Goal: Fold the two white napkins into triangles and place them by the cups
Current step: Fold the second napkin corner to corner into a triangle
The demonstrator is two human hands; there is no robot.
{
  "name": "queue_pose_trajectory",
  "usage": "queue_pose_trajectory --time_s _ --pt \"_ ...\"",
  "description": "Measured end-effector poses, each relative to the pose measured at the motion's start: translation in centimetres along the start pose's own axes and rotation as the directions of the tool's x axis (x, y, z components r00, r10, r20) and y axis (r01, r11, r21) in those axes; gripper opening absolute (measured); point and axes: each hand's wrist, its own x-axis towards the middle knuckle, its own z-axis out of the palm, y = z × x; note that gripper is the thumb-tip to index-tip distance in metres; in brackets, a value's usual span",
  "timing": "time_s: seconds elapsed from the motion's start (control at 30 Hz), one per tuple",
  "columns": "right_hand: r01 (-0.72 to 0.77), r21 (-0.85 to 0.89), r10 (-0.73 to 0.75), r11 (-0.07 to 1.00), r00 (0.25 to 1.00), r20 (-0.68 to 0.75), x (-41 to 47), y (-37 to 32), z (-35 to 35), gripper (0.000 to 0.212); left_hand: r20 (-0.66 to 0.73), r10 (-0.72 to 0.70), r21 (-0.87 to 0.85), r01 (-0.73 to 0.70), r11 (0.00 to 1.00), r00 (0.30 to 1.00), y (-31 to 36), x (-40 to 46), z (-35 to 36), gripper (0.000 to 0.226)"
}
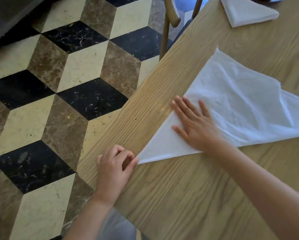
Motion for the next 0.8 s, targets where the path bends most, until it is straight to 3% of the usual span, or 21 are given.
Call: queue_pose_trajectory --time_s 0.23,0.33,0.43,0.5,0.57,0.7,0.8 --pt "-0.172 0.059 0.167 0.983 0.983 0.076 2.2 5.8 -2.5 0.065 0.083 -0.053 0.022 0.051 0.998 0.995 0.5 0.4 -0.6 0.009" --pt "-0.119 0.069 0.122 0.99 0.992 -0.033 0.2 2.2 -2.0 0.062 -0.071 0.026 0.015 -0.024 1.0 0.997 2.0 1.3 -0.8 0.022" --pt "-0.011 0.081 0.013 0.997 0.999 -0.029 -1.1 -2.0 -1.1 0.061 -0.178 0.203 -0.052 -0.215 0.975 0.963 5.9 3.1 1.1 0.043" --pt "0.01 0.08 -0.01 0.997 1.0 0.006 -1.2 -3.3 -0.3 0.061 -0.077 0.284 -0.025 -0.286 0.958 0.956 8.0 3.7 3.5 0.05" --pt "0.034 0.085 -0.035 0.996 0.999 0.004 -1.1 -3.2 0.0 0.063 0.04 0.252 0.043 -0.253 0.966 0.967 8.3 3.8 5.4 0.052" --pt "0.108 0.081 -0.108 0.991 0.994 -0.005 0.2 0.7 -0.2 0.059 0.094 0.199 0.223 -0.215 0.951 0.975 7.3 3.8 6.8 0.06" --pt "-0.008 0.046 0.009 0.999 1.0 -0.02 2.4 5.5 -0.6 0.06 0.118 0.214 0.288 -0.239 0.927 0.97 7.4 3.7 7.0 0.068"
